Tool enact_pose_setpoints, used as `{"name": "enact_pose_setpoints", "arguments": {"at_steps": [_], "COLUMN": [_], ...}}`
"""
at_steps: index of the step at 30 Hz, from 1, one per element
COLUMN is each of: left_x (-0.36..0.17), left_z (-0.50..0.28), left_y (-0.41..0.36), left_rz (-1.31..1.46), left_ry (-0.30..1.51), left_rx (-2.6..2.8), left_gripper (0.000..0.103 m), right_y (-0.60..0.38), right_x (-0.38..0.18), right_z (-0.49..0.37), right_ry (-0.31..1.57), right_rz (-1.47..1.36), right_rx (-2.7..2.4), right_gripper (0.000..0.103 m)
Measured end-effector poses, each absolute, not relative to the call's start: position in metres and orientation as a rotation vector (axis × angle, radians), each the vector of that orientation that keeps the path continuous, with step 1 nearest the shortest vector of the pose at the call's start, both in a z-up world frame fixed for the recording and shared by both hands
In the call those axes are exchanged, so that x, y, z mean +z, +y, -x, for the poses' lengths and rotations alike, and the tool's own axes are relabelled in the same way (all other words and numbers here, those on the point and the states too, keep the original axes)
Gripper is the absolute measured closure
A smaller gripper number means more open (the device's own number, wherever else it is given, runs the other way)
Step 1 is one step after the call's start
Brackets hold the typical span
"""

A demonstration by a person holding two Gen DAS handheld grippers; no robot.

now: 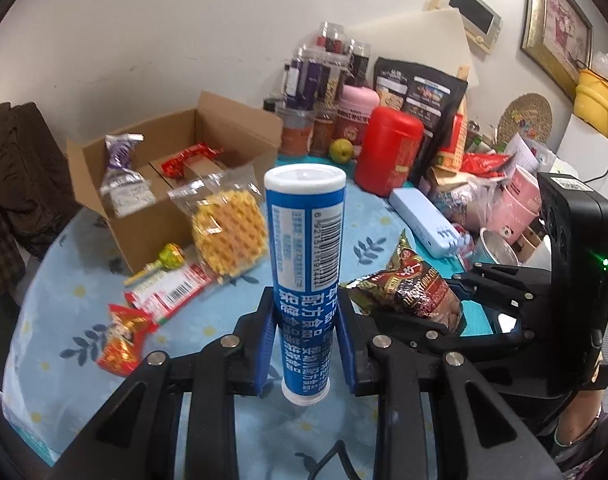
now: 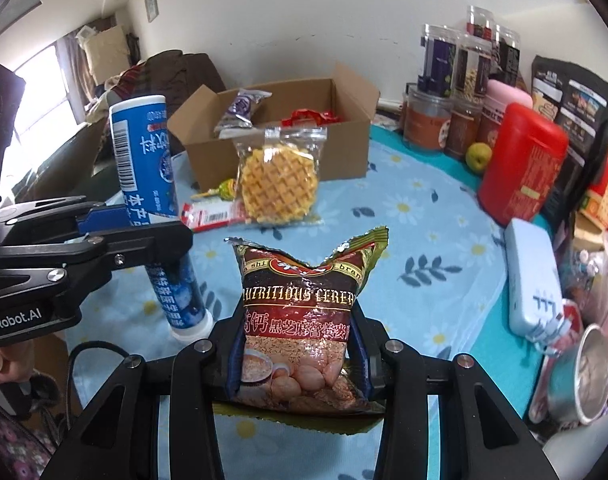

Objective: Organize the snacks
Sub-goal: 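Lift the tube and cereal bag and carry both over the cardboard box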

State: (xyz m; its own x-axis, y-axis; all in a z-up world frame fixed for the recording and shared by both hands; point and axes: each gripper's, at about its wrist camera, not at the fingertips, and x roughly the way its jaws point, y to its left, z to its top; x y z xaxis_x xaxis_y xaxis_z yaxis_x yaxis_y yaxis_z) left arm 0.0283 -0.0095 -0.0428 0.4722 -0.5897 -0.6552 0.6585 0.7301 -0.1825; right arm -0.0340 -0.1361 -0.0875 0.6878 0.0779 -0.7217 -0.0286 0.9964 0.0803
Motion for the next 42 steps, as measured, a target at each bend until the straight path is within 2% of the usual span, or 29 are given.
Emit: {"name": "enact_pose_setpoints", "arguments": {"at_steps": [25, 42], "left_x": [0.034, 0.070], "left_z": [-0.068, -0.161], "left_y": [0.022, 0.014], "left_rz": [-0.021, -0.021], "left_ry": [0.561, 0.468], "left_rx": [-0.584, -0.575], "left_gripper": [0.075, 0.075], "right_y": [-0.105, -0.116], "right_x": [0.000, 0.038], "right_z": [-0.035, -0.125], "right_ry": [0.628, 0.509], "right_rz": [0.057, 0.108], "right_rx": [0.249, 0.259], "right_gripper": [0.061, 0.061]}}
